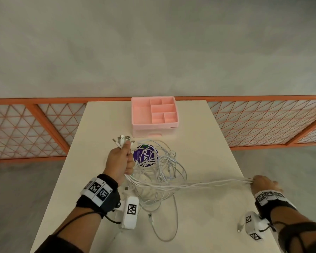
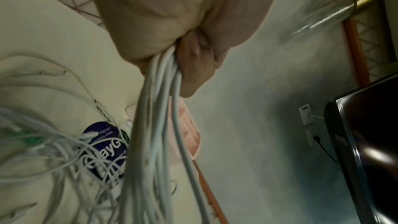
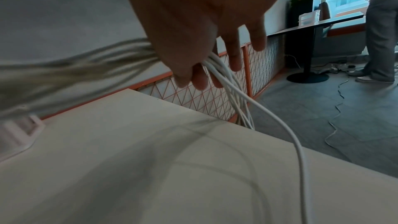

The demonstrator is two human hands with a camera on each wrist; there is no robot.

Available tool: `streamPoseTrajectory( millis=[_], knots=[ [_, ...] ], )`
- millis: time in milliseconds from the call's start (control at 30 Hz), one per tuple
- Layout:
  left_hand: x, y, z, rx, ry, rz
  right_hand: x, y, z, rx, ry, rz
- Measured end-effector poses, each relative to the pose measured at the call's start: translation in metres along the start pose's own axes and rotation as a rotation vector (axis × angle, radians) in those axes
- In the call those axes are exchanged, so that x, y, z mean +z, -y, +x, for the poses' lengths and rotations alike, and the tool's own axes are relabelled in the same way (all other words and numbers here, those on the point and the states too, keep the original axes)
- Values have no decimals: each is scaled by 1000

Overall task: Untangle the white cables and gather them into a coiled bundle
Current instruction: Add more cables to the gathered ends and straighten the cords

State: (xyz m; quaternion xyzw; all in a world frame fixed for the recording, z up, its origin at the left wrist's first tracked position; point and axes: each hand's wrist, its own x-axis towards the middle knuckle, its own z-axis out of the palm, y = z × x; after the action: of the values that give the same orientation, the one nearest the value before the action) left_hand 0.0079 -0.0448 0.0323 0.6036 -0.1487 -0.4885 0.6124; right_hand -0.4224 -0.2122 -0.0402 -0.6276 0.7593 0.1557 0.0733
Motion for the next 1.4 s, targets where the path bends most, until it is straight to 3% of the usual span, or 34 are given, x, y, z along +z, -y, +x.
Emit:
streamPoseTrajectory(
  millis=[200, 300, 433, 633, 800, 900, 1200, 1400],
  knots=[
    [4, 16, -1, -59, -9, 41, 42, 17, 38, -120, 297, -54],
    [4, 26, 1, -76, -18, 72, -2, 78, -10, -279, 220, 201],
    [0, 31, 5, -85, -46, 66, -48, 169, -62, -668, 61, 487],
    [-6, 30, 6, -101, -82, 22, -47, 272, -123, -1075, 53, 293],
    [-12, 33, 2, -105, -103, 8, -11, 307, -138, -1000, -4, -158],
    [-16, 35, 0, -91, -106, 23, 0, 309, -138, -927, -10, -255],
    [-14, 34, -1, -83, -95, 48, 1, 296, -131, -867, 29, -131],
    [-10, 24, 3, -45, -98, 5, -51, 293, -119, -862, -35, 179]
  ],
)
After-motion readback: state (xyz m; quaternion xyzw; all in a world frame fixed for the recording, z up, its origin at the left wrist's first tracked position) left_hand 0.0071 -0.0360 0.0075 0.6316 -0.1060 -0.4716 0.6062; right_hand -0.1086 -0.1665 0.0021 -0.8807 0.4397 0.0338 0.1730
